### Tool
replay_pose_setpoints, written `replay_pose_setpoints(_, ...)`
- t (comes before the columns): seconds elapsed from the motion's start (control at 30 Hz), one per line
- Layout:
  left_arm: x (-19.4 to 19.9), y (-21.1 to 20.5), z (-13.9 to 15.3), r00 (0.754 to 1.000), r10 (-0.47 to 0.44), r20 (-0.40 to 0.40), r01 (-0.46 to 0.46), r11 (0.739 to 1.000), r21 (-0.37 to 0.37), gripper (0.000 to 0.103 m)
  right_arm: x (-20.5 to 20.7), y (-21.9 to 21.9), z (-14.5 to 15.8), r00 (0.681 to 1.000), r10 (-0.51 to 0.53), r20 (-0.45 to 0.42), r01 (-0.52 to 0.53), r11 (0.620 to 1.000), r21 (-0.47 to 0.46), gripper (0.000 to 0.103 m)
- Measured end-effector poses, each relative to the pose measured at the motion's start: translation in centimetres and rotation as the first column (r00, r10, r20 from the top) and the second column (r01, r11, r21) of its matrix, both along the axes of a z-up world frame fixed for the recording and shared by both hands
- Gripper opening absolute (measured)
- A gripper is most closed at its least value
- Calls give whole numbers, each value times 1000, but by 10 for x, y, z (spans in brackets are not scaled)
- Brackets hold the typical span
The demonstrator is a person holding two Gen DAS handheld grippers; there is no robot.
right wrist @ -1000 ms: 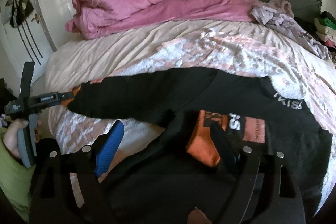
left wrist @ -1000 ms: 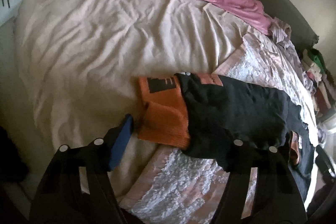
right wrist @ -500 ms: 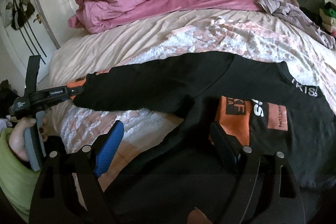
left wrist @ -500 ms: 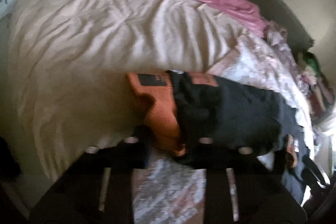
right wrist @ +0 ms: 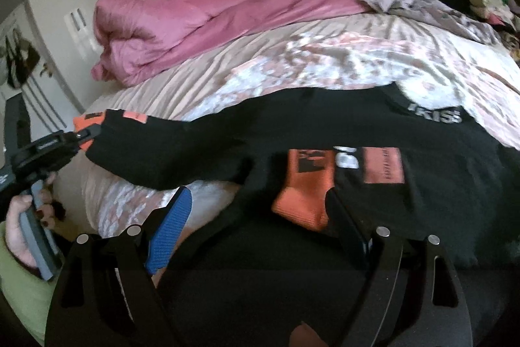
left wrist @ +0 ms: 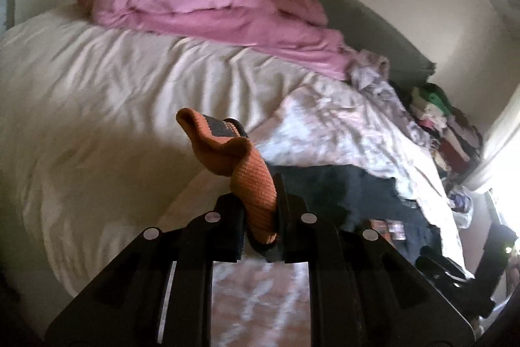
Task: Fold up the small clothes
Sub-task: 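Fold the held sleeve across the body with the left gripper and release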
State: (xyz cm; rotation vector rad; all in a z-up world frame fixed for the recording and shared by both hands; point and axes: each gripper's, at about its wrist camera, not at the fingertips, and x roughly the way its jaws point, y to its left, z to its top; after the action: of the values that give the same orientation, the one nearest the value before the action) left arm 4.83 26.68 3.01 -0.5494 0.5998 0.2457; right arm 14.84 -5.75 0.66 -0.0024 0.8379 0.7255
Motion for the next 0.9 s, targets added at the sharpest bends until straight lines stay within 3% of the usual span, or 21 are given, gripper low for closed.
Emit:
replay_pose_setpoints(0.4,29,-77,40,985,-152,80,148,988,48,8,5,-91,21,982,-191,-1,190,977,95,83)
replay_pose_setpoints(0.9,67,-182,45,927,-370,65,363,927,97,8,-2,-177,32,937,-349,7,344,926,155,83)
